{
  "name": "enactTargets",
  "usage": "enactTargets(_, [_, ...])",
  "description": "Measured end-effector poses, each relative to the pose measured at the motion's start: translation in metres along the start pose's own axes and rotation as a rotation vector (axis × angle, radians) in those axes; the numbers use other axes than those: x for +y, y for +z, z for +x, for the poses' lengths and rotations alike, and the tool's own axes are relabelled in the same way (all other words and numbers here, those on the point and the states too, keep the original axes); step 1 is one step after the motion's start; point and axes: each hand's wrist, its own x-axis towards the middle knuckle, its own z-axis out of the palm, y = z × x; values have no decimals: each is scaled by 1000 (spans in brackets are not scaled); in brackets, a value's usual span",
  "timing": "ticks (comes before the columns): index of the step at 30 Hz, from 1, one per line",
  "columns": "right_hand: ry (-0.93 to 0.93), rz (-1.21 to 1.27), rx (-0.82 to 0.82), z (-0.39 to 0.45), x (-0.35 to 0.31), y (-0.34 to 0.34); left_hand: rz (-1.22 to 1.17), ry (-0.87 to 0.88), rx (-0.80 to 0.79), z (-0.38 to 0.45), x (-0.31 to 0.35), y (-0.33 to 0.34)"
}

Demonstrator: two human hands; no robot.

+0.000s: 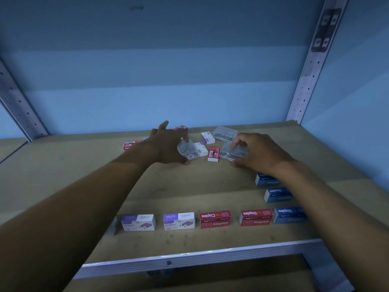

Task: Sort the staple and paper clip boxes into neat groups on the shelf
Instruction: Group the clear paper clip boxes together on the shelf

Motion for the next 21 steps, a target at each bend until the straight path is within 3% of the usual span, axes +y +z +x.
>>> enactTargets(9, [51,95,62,-1,5,-9,32,-70,240,-17,10,-23])
enactTargets(21, [70,222,23,-17,-21,-25,124,-234,90,-45,16,-48])
